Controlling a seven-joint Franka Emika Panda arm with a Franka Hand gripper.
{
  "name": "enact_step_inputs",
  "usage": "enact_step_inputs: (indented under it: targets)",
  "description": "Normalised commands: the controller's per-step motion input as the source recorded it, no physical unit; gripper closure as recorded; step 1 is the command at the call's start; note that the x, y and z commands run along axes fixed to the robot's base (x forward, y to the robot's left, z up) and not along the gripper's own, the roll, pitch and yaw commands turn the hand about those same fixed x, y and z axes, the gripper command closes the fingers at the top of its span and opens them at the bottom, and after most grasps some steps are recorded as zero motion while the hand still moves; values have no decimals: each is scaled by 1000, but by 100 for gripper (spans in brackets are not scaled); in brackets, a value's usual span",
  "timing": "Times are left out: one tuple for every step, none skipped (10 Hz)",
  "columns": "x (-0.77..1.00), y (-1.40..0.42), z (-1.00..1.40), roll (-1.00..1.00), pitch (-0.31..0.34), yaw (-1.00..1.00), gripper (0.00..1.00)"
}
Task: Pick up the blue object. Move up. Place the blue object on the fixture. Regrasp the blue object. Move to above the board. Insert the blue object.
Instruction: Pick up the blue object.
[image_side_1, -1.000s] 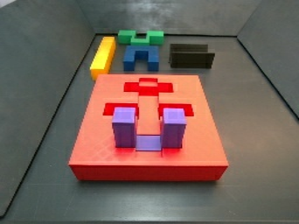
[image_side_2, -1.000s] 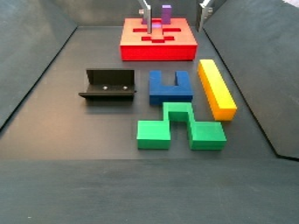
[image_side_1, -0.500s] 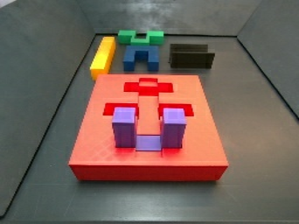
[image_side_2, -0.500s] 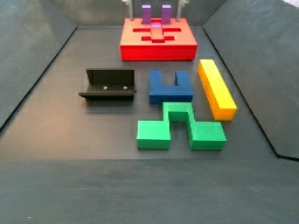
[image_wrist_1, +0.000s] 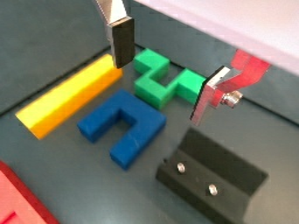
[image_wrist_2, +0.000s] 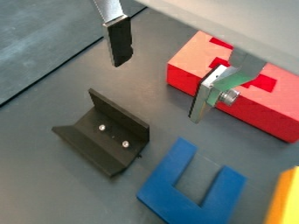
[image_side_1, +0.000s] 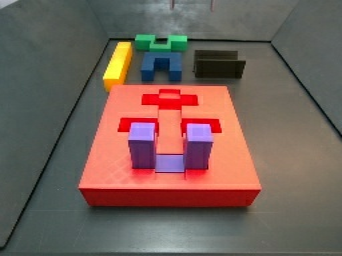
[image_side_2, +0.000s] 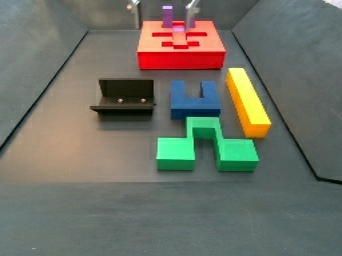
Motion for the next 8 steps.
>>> enact_step_inputs:
  targets:
    - [177,-149,-414,0,-47,-203,0]
    - [3,-129,-443,0,-53,-134,0]
    - [-63,-114,-449,0,-47,-109,0]
    - [-234,-23,-474,39,0,0,0]
    - [-200,0,-529,93,0,71,0]
    - [-57,-20,-517,134,0,217,0]
    - [0,-31,-443,101,0,240,0]
    - [0,0,-394,94,0,251,0]
